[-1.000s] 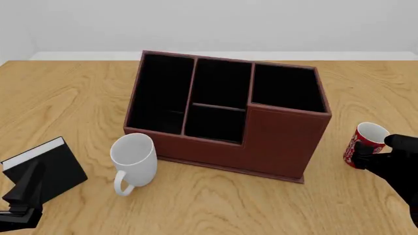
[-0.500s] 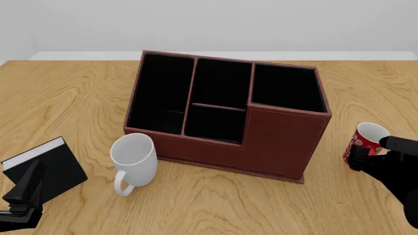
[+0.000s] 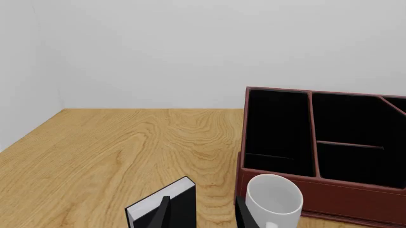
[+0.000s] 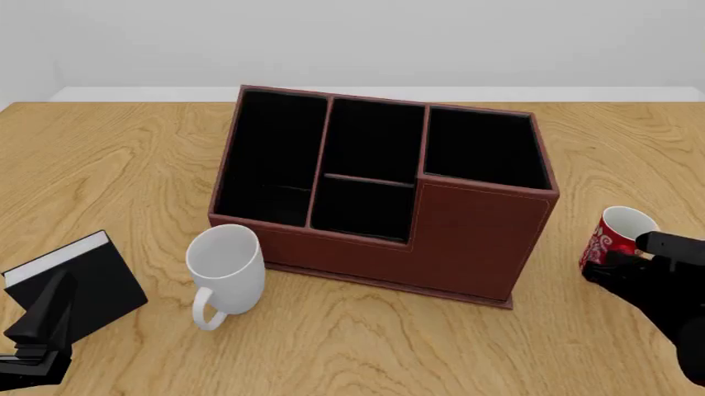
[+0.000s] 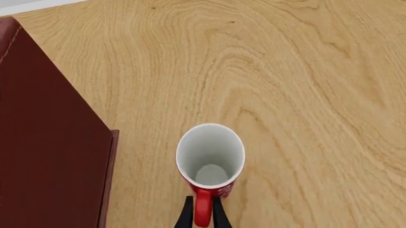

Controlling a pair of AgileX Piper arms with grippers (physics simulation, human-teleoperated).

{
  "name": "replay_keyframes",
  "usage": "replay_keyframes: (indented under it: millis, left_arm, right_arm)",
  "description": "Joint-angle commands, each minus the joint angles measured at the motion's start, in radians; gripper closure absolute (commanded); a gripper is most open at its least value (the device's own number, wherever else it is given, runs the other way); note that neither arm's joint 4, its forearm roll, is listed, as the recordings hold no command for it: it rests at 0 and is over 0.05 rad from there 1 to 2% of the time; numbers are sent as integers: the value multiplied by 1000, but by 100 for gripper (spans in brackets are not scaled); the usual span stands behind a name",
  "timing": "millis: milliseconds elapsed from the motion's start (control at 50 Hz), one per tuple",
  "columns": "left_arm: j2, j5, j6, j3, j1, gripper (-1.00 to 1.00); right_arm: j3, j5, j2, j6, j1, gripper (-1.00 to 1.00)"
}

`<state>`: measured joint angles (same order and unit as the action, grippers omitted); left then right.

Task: Pick up the red mug and place it to the right of the caddy.

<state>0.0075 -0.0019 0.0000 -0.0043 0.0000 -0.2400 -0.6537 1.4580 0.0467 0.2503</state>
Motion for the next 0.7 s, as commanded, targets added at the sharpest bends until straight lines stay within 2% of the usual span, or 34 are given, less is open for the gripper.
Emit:
replay_keyframes:
  millis: [20,420,500,700]
  left_arm:
    - [0,0,0,0,0,-100]
    - [0,0,0,0,0,-100]
    - [0,0,0,0,0,-100]
    - [0,0,0,0,0,-100]
  right_arm:
    - [4,-3,-2,3,2,100]
    - [14,3,-30,-14,2,100]
    - [24,35,-95,-33,5,100]
    - [43,125,-230,-15,-31,100]
